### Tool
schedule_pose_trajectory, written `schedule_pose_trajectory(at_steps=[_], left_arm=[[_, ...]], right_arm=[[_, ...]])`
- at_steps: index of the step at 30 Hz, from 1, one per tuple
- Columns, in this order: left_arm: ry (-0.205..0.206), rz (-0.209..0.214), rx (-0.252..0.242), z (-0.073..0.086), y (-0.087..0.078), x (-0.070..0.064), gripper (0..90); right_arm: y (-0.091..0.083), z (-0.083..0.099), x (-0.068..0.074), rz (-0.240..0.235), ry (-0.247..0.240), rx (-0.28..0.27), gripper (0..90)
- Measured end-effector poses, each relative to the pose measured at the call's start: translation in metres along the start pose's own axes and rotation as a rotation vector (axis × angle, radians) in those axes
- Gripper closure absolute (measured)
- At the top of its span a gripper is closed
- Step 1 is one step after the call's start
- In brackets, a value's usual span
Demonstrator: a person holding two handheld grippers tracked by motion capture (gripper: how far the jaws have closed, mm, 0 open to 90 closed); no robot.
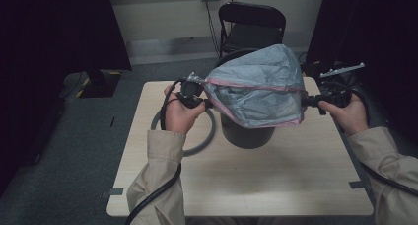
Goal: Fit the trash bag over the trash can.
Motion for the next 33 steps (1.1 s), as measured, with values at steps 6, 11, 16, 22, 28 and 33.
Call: schedule_pose_trajectory(at_steps=[6, 11, 16, 22, 28, 33], left_arm=[[-0.002, -0.006, -0.01, -0.006, -0.002, 0.005, 90.0], [0.002, -0.02, 0.004, -0.013, -0.003, 0.01, 90.0], [-0.007, -0.016, 0.004, -0.016, 0.0, 0.014, 90.0], [-0.014, 0.013, 0.009, -0.02, 0.008, 0.017, 90.0], [-0.025, 0.041, 0.003, -0.023, 0.016, 0.026, 90.0], [-0.031, 0.069, -0.01, -0.024, 0.024, 0.029, 90.0]], right_arm=[[-0.03, -0.018, -0.006, 0.027, -0.019, -0.052, 48.2], [-0.042, -0.035, -0.003, 0.017, -0.028, -0.091, 45.1], [-0.04, -0.05, -0.008, 0.017, 0.053, -0.133, 67.1], [-0.02, -0.057, -0.022, 0.03, 0.143, -0.141, 78.8], [0.007, -0.066, -0.033, 0.062, 0.139, -0.112, 86.6], [0.037, -0.065, -0.031, 0.018, 0.141, -0.07, 88.4]])
Point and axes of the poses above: each handheld gripper's, and its own axes: y roughly forward along the jaws, z roughly out of its underside, x roughly to its left, the point moved 7 cm from there along y, roughly forward along the jaws, and after that the axes turned 6 degrees about z, right-handed, at the moved point
